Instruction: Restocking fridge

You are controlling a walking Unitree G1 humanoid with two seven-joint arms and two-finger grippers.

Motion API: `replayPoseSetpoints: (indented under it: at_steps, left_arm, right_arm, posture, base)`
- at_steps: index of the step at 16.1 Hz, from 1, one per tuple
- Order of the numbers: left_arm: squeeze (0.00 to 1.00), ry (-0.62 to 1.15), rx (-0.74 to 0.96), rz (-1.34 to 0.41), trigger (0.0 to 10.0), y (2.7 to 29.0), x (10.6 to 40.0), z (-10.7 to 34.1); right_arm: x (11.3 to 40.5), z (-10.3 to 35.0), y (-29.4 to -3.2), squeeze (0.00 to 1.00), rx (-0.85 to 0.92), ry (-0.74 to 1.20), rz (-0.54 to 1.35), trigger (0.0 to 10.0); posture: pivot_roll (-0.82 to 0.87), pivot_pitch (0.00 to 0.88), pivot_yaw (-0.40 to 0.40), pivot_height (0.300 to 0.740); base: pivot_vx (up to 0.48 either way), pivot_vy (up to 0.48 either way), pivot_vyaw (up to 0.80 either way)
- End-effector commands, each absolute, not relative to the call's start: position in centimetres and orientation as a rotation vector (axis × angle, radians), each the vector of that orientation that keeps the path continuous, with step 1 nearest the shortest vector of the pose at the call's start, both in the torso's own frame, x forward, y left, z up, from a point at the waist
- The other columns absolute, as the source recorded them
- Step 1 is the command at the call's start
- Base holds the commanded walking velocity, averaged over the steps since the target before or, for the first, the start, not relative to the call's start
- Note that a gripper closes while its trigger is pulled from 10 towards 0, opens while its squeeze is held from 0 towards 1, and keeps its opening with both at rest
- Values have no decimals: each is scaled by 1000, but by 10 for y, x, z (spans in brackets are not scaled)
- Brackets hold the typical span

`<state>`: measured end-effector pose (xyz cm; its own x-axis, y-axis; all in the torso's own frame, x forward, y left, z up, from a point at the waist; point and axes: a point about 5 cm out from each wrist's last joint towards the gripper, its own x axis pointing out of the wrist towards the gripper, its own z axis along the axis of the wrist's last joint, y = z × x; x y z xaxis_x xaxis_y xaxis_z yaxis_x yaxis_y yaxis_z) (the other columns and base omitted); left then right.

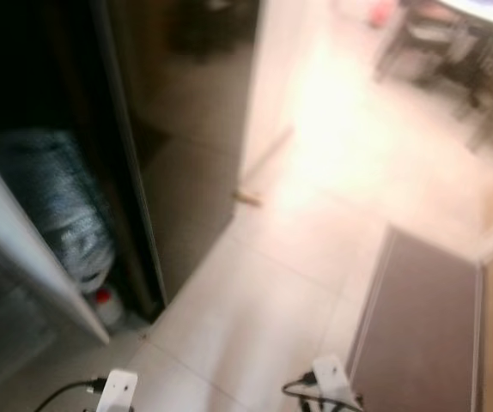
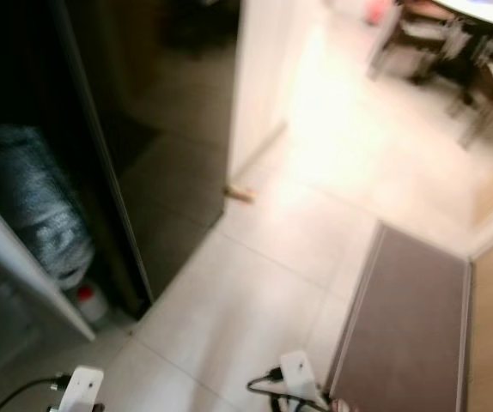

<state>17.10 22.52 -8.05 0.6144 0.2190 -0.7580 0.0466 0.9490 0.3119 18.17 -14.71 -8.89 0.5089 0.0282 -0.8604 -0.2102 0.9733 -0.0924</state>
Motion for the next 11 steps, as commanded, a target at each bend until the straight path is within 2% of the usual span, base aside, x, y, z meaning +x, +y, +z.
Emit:
replayPoseSetpoints:
  at_steps: [1,9,11]
  left_arm:
    - [0,933,316,87,10000,222,166,-84]
    - [0,932,320,73,10000,221,166,-84]
    - [0,935,318,76,10000,221,165,-84]
  right_arm:
    - [179,-90,-156,0,-203,1041,124,10000]
    - [179,-90,-156,0,-206,1038,125,10000]
    - [180,-89,-156,0,-197,1028,116,10000]
  posture:
    - [-9,98,-39,740]
    - [-10,96,-40,740]
    - [-9,96,-40,740]
  base:
    - [0,0,-788]
    - [0,0,-788]
    - [0,0,0]
